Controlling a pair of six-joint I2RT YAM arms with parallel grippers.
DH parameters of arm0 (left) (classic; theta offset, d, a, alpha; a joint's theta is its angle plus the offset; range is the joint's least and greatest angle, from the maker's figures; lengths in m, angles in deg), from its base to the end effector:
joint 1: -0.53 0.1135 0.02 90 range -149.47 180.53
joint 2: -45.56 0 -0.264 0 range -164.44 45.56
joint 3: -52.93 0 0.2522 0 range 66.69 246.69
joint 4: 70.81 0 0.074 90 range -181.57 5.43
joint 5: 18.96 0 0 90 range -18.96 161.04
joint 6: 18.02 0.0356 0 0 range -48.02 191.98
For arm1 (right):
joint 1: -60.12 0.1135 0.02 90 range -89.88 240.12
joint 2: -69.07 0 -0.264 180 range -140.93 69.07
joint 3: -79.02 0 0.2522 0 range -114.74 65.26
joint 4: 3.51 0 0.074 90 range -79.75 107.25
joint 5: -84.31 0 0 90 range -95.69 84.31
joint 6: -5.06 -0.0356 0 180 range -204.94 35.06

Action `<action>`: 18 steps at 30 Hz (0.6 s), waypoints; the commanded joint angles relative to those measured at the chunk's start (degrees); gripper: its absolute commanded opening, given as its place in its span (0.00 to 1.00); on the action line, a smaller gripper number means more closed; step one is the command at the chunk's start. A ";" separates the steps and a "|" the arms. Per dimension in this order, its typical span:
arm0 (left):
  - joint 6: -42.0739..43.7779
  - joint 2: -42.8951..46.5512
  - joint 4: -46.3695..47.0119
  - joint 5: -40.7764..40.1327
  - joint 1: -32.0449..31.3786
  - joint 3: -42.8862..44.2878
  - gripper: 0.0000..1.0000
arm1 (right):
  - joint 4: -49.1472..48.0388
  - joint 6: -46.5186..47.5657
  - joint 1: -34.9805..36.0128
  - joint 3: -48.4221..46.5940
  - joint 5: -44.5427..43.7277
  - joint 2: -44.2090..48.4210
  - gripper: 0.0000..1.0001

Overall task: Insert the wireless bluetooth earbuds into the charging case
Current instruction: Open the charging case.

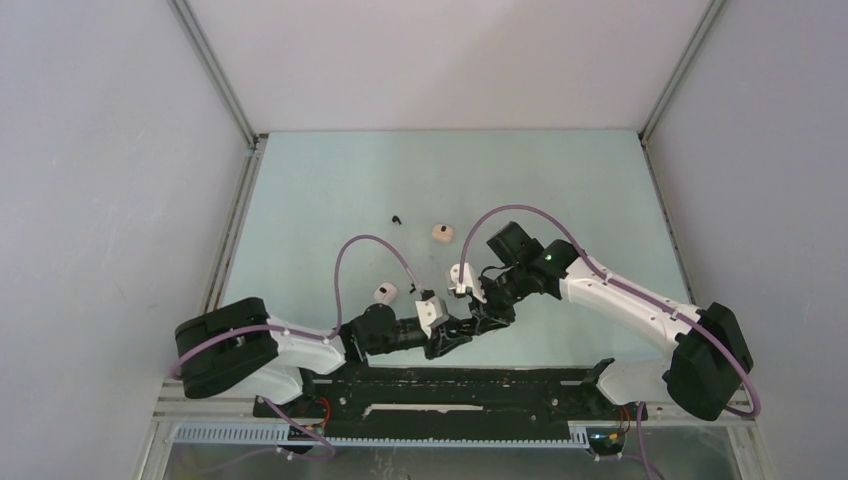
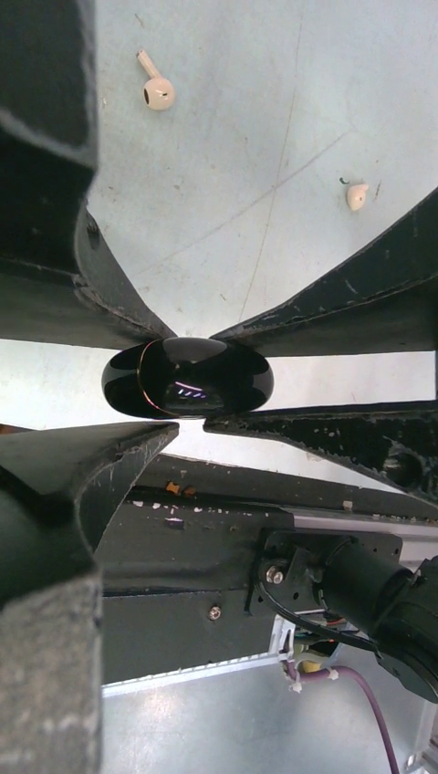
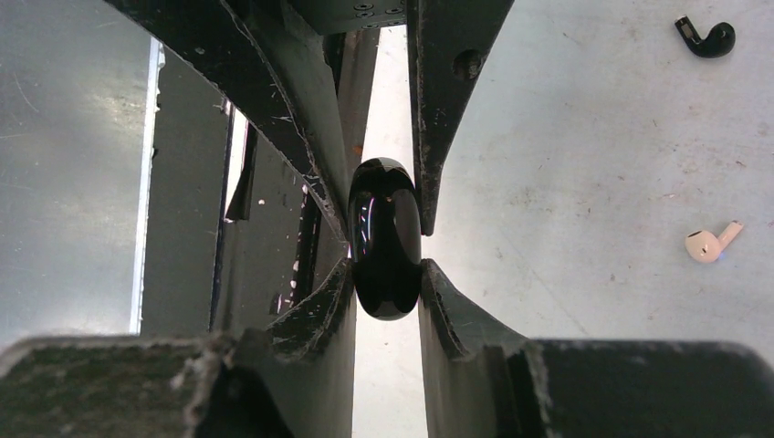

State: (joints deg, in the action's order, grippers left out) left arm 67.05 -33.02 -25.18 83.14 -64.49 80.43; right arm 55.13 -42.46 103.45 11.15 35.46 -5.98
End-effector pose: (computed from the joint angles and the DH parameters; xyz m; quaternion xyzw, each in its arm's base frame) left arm 0.0923 -0.2157 0.1657 0.4298 0.6014 -0.4474 0.5034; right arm 0.1610 0.1841 0.2451 -0.6771 0.6204 0.3451 0.1935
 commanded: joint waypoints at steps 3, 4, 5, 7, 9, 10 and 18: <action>1.63 -0.55 0.66 -2.49 -0.47 1.68 0.42 | -1.48 0.68 0.26 -0.81 -0.51 0.54 0.04; 1.58 -0.52 0.64 -2.67 -0.49 1.73 0.42 | -1.42 0.68 0.27 -0.79 -0.66 0.43 0.04; 1.59 -0.48 0.63 -2.77 -0.47 1.72 0.41 | -1.39 0.74 0.29 -0.77 -0.77 0.37 0.04; 1.52 -0.36 0.70 -2.78 -0.47 1.60 0.40 | -1.40 0.85 0.32 -0.79 -0.97 0.21 0.04; 1.50 -0.40 0.89 -2.71 -0.47 1.53 0.38 | -1.37 0.85 0.32 -0.78 -0.98 0.08 0.04; 1.50 -0.39 0.90 -2.57 -0.49 1.53 0.37 | -1.31 0.85 0.31 -0.75 -0.98 0.06 0.04; 1.59 -1.85 2.39 -1.00 -0.47 1.56 0.04 | -1.60 0.43 0.31 -0.81 -0.89 -0.08 0.10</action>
State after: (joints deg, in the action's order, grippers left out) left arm 67.42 -33.72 -25.44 81.74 -64.62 80.43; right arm 54.72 -41.80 103.51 11.15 33.88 -6.00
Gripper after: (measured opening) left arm 0.293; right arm 0.280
